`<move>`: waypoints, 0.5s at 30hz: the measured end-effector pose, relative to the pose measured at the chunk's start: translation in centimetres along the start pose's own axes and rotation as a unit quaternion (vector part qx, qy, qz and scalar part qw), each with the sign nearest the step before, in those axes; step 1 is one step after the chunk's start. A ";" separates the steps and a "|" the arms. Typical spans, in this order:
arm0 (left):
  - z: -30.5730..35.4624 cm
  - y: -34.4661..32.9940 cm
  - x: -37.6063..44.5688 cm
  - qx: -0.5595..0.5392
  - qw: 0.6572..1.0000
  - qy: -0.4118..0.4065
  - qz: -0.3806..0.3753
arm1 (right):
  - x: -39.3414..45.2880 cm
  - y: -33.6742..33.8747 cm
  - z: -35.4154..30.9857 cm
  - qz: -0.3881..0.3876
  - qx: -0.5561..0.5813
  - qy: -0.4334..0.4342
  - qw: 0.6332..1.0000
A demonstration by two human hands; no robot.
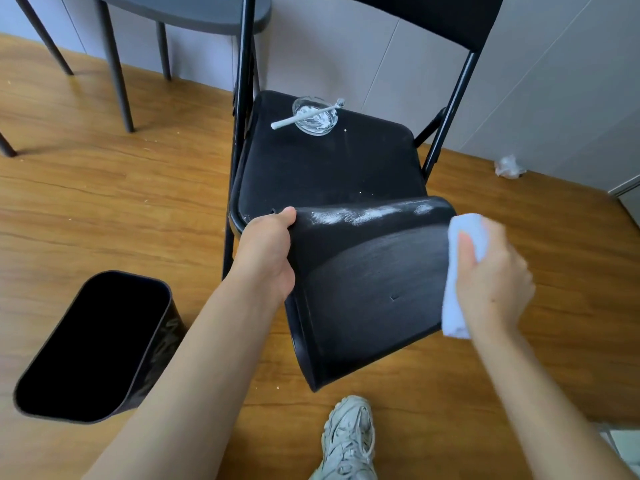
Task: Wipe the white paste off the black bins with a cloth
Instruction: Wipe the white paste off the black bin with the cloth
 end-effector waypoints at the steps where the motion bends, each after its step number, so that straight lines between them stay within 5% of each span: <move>1: 0.0 0.0 0.0 -0.003 1.000 0.000 0.003 | 0.8 0.4 1.1 -0.001 -0.009 -0.025 1.000; 4: 0.2 -0.2 0.0 -0.006 1.000 -0.001 0.009 | 1.2 2.3 1.0 0.021 0.012 -0.037 0.999; 7: 0.2 -0.3 -0.1 -0.012 1.000 0.000 0.005 | -2.8 3.8 -4.7 0.047 0.080 0.041 0.995; 11: 0.1 0.0 0.1 -0.019 1.000 0.007 -0.005 | -10.1 2.6 -13.4 -0.043 0.103 0.198 0.974; 15: 0.1 0.3 0.6 -0.002 1.000 -0.002 0.002 | -9.4 1.0 -12.0 -0.044 0.075 0.214 0.973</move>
Point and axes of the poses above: each hand's wrist, its own x-axis towards the middle knuckle, its own y-axis out of the back of the hand, z = x × y, the point moved 5 cm from there along x, towards the middle knuckle, and after that the axes turned 7 degrees about z, right-handed, at the moved point
